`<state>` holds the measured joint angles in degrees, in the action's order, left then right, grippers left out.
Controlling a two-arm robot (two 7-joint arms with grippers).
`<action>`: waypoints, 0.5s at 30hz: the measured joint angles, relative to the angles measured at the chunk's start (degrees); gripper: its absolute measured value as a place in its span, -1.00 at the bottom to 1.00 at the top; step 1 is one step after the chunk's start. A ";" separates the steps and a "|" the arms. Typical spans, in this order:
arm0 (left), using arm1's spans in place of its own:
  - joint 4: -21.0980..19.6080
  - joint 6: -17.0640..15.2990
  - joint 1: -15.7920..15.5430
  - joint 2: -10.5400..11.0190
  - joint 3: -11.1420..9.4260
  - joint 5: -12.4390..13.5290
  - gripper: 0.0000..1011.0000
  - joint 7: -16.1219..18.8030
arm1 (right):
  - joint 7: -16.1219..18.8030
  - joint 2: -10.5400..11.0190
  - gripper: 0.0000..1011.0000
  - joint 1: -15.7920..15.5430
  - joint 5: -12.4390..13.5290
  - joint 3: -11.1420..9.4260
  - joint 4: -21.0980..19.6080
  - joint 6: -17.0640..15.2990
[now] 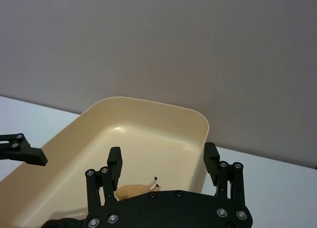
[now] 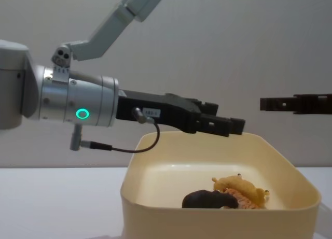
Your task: Pick up the toy alternately with two hands and place it into the central storage box.
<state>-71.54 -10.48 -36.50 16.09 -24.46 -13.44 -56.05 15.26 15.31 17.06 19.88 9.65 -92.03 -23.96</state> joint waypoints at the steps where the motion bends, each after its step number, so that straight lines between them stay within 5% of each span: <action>1: 0.42 0.15 -0.31 -0.23 -0.15 0.18 0.84 -0.51 | 0.00 0.00 0.98 0.00 0.00 0.00 0.00 0.00; 4: 1.15 0.38 -0.84 -0.64 -0.40 0.48 0.98 -1.37 | 0.00 0.00 0.98 0.00 0.00 0.00 0.00 0.00; 15: 2.70 0.84 -1.96 -1.44 -0.91 1.08 0.98 -3.11 | 0.00 0.00 0.98 0.00 0.00 0.00 0.00 0.00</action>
<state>-68.85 -9.64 -38.46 14.65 -25.37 -12.37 -59.16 15.25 15.31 17.06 19.88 9.65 -92.03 -23.96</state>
